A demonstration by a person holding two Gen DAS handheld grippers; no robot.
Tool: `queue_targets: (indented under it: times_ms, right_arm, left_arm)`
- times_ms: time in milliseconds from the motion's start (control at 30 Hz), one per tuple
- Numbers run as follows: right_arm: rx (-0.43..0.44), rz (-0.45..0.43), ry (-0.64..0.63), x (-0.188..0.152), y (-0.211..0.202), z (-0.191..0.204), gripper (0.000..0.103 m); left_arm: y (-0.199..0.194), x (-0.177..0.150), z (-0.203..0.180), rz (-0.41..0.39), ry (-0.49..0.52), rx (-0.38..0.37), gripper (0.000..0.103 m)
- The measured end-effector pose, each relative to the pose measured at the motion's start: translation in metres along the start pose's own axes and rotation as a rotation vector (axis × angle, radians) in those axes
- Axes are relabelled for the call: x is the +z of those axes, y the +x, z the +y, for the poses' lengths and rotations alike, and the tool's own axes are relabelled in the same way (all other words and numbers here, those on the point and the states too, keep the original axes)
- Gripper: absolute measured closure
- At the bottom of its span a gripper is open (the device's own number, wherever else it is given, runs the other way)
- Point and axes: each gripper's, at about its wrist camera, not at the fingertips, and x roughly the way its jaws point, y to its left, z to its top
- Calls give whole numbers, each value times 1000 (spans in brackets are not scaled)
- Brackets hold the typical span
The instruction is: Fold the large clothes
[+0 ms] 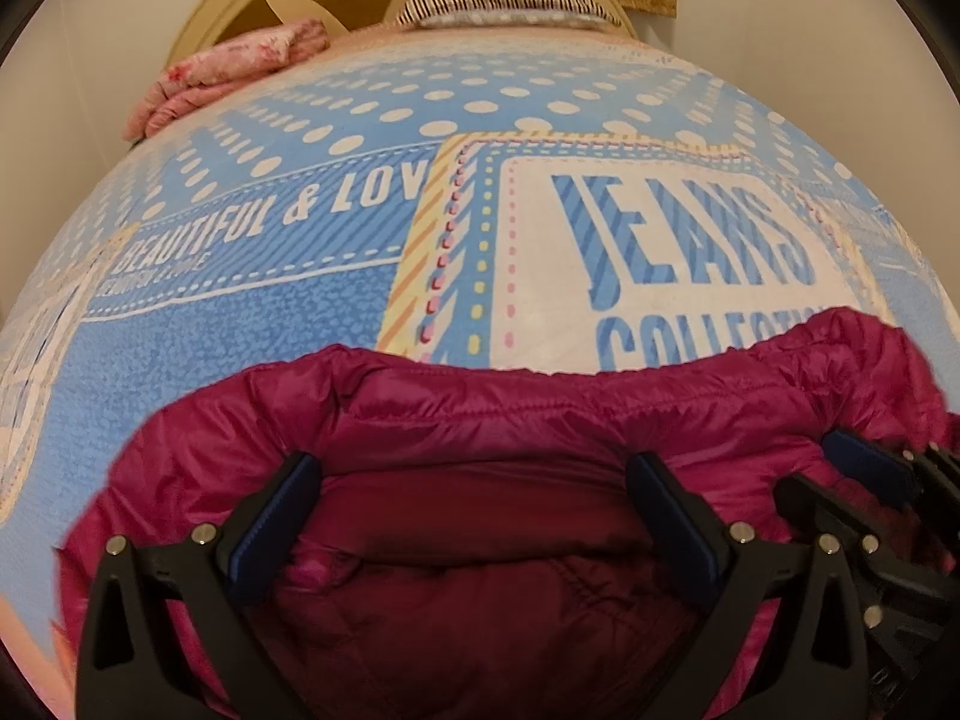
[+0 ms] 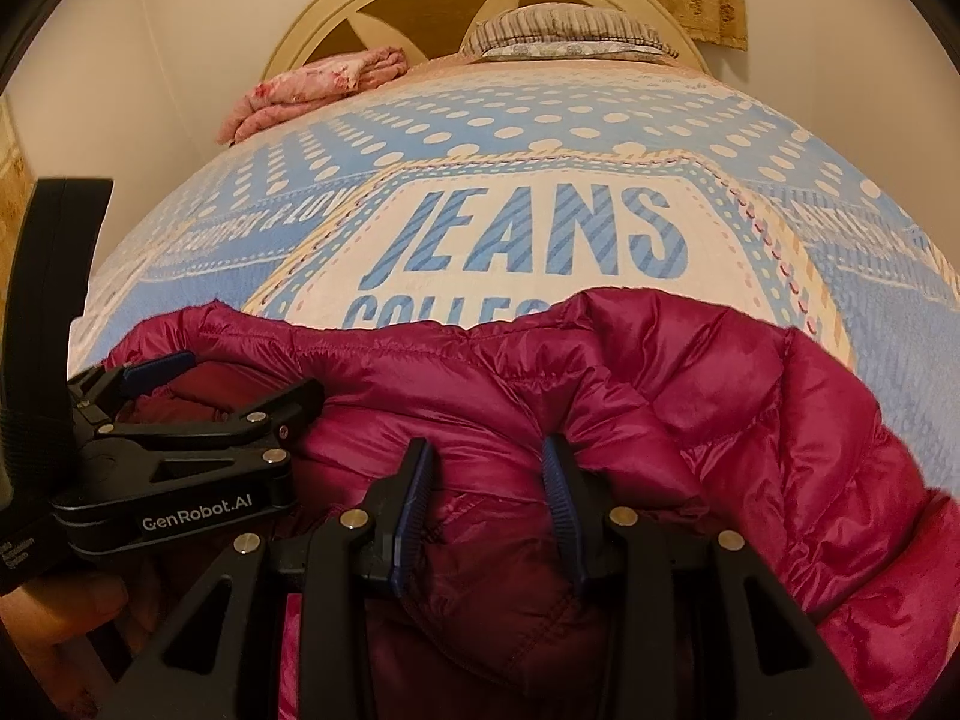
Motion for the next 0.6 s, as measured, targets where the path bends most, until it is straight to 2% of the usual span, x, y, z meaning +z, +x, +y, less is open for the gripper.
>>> queue_targets:
  times_ms: [67,100,133,167,200,267,300,333,467,600]
  right_arm:
    - [59,10,13,4,-14,-13,62]
    - [77,-28,59,4,-29,-26,62]
    - [76,-75,106,2,-47,-40,60]
    - [65,-106,147,-3,-63,-54,55]
    - [60,-116,180,-8,-74,-64,51]
    - [56,-93,241,-26,-95,-86,50]
    - [52,-74,261,-41,-108,-96,50]
    - [59,-60,273,-59,-124,-105,50]
    - [93,-5,281,-135,-181,-122,50]
    - [110,31,294,-215,-231,-128,49]
  left_arm:
    - [-24,0,4,-55,12,-17,0]
    - [-39,-4,7,-86,19,-31,0]
    - [-51,-8,10,-107,19,-46,0]
    - [-68,-17,17,-135,10,-72,0]
    - [-79,-25,21,-144,4,-94,0]
    - [-110,-58,35,-147,2,-132,0]
    - [-121,-72,40,-152,2,-141,0]
    - [-141,-101,50,-163,11,-169,0]
    - [-187,-187,78,-161,18,-181,0]
    - [-213,-253,108,-134,-56,-160,0]
